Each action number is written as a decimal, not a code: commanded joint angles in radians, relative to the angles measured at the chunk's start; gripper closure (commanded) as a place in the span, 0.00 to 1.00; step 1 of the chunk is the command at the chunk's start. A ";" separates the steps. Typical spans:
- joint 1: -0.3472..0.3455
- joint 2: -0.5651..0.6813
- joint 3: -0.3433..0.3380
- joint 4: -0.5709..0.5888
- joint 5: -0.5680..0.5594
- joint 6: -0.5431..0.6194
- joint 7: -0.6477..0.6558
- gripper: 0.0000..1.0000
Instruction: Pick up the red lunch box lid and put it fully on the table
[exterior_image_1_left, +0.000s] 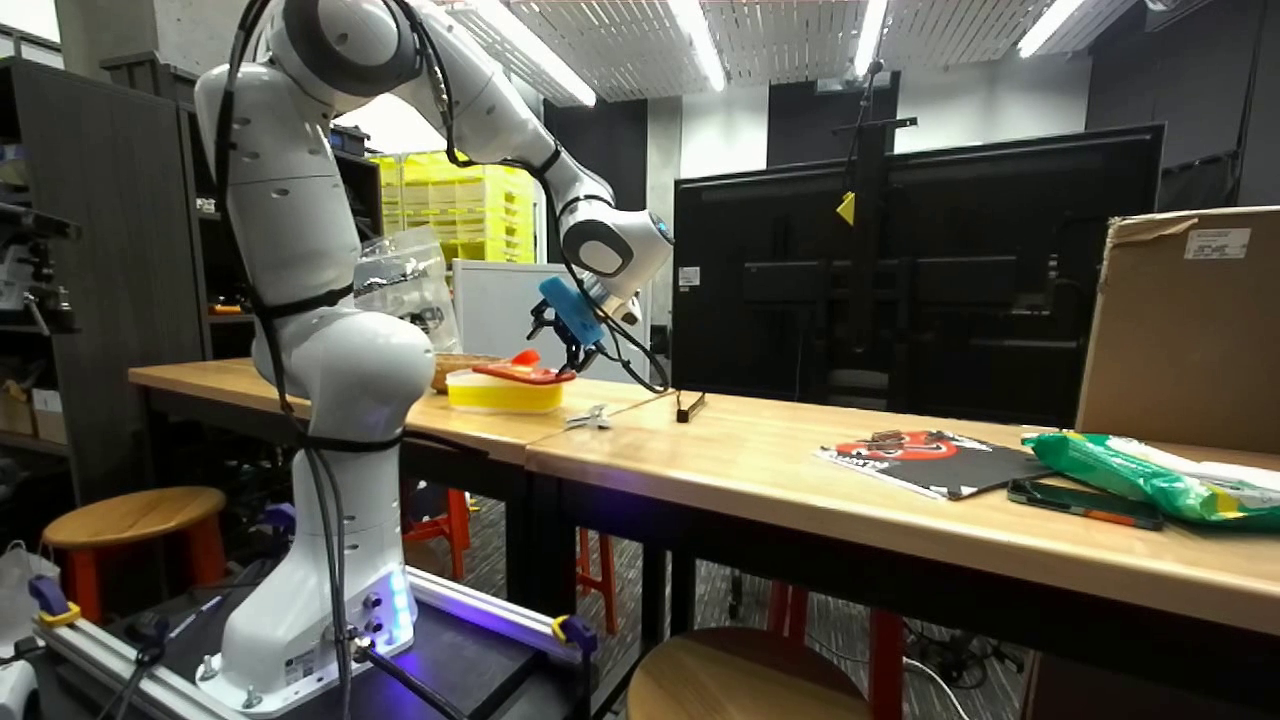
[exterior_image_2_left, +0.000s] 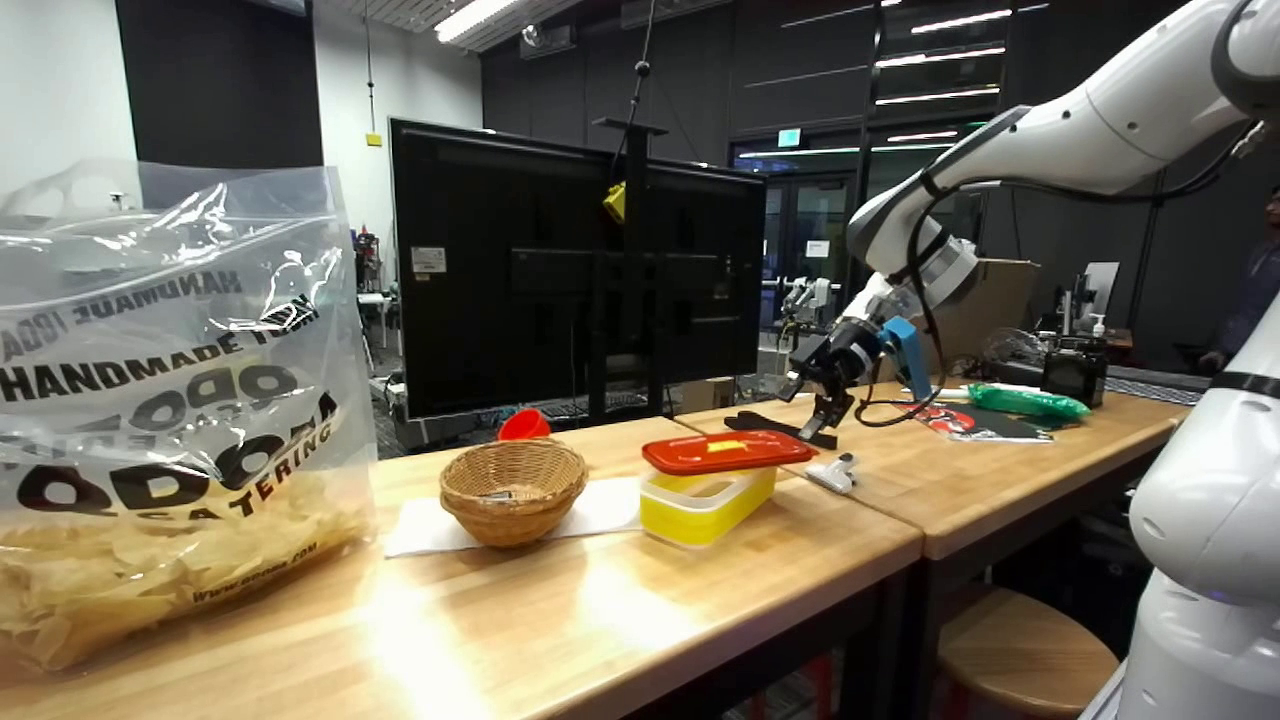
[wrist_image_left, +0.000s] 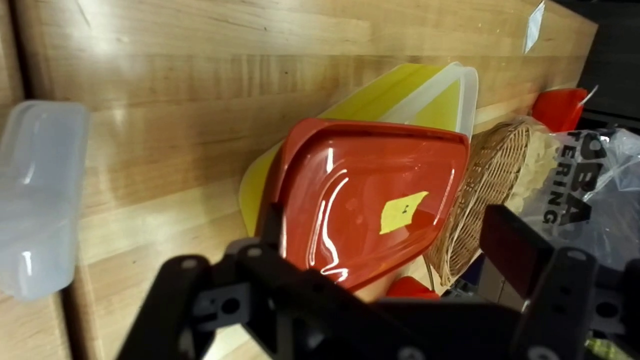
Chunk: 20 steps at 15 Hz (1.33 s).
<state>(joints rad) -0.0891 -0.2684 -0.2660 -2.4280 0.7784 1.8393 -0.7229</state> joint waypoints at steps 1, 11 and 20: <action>-0.036 -0.011 0.016 0.012 -0.025 -0.015 0.051 0.00; -0.052 0.050 0.009 0.024 -0.004 -0.052 0.010 0.00; -0.056 0.130 0.027 0.061 0.001 -0.068 -0.014 0.00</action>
<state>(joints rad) -0.1366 -0.1631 -0.2482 -2.3953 0.7716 1.7946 -0.7234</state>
